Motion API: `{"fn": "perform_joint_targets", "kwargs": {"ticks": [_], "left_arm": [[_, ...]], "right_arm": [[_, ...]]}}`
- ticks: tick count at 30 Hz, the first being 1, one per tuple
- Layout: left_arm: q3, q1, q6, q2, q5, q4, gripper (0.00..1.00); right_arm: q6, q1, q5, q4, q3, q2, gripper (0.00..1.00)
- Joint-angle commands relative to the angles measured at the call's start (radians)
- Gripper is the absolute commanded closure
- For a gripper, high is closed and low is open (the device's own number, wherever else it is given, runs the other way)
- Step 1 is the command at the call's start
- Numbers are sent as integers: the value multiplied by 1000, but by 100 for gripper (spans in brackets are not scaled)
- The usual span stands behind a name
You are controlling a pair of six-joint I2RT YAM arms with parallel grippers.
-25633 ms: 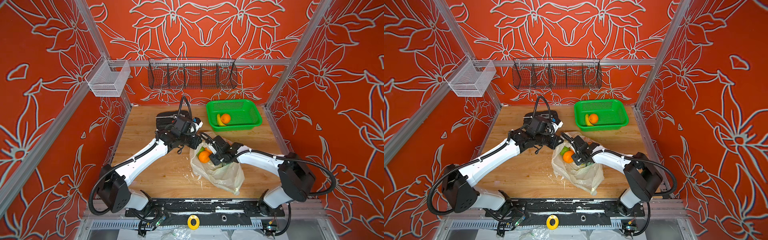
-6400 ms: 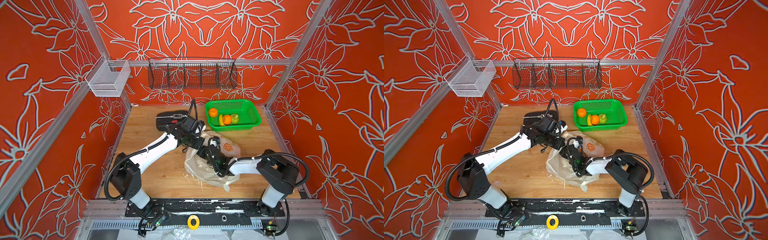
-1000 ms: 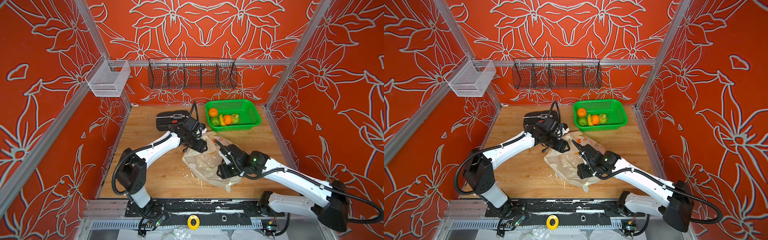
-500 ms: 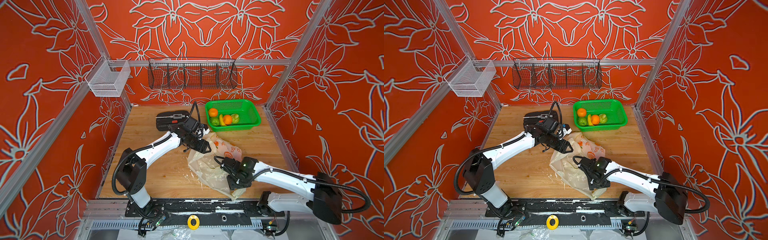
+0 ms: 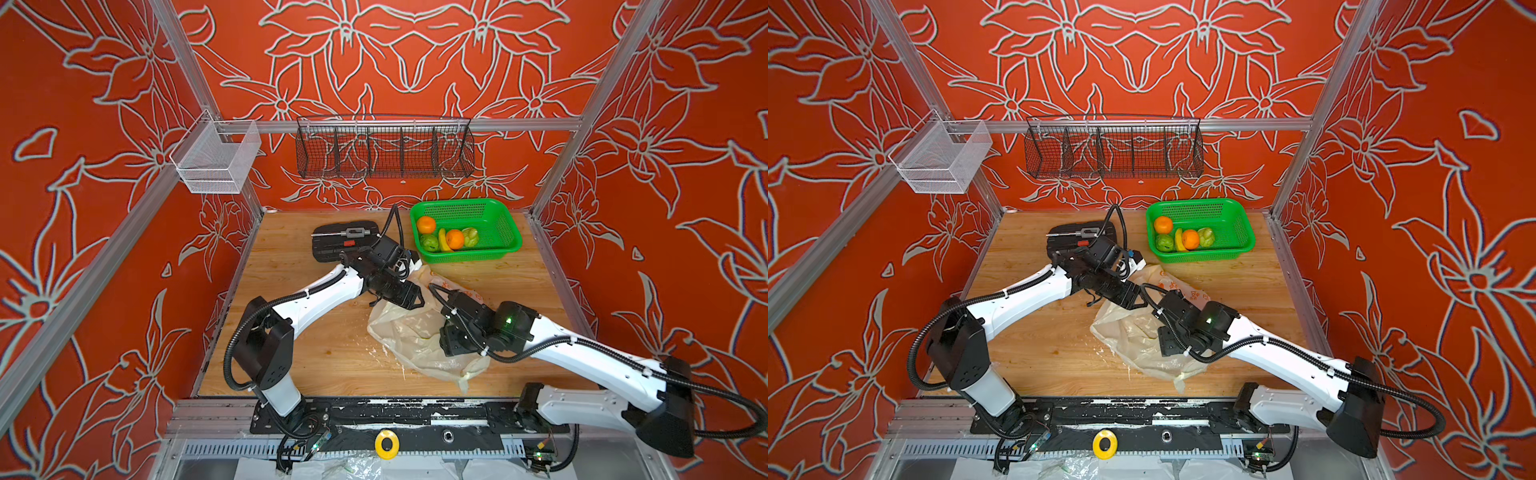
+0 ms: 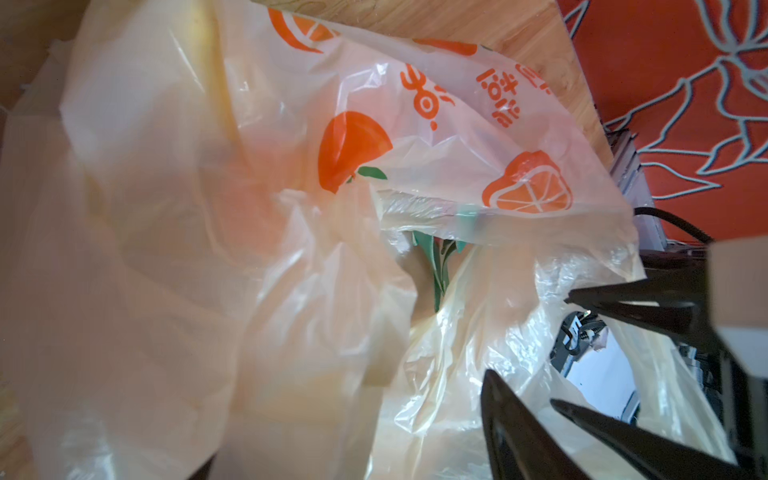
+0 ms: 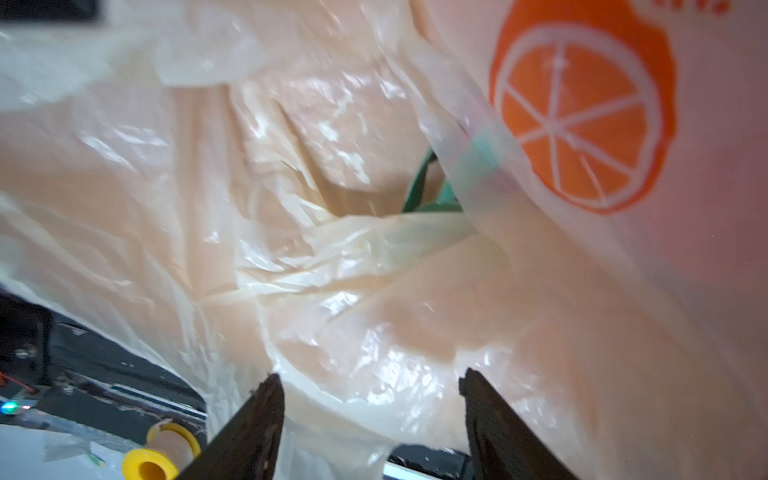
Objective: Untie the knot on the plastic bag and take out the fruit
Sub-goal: 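Push the right gripper deeper into the bag toward an orange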
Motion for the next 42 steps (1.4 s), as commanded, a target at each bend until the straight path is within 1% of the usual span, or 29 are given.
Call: {"fn": "perform_joint_targets", "kwargs": {"ticks": [1,5,8,10,13,16,17,22,28,30,32,38,42], "left_arm": [[26,-1,21,-16,-77,-54,32],[41,-2,29,0,-125,-84,33],[48,-1,27,10,-125,-92,42],[48,-1,26,11,-125,-89,56],[44,-1,24,1,-129,-83,78],[32,-1,21,-20,-132,-65,96],[27,-2,20,-29,-133,-58,100],[-22,-1,21,-106,-147,-1,100],[-108,-1,25,-229,-135,111,100],[-127,-1,25,-251,-128,135,100],[-127,-1,27,-257,-128,132,100],[-119,-1,23,-246,-116,128,100],[-120,-1,19,-244,-108,132,100]], "right_arm": [[-16,5,32,157,9,22,30],[-1,5,39,357,-59,43,29],[35,5,47,507,-148,57,29],[56,6,50,583,-193,72,30],[64,5,44,648,-233,88,31],[73,6,50,687,-270,97,31],[76,5,53,698,-281,99,31],[134,5,118,741,-320,124,32],[207,5,193,814,-319,170,34],[238,6,230,803,-305,187,34],[251,6,253,835,-303,201,34],[332,3,342,908,-293,239,26],[312,-6,396,886,-235,281,19]]}}
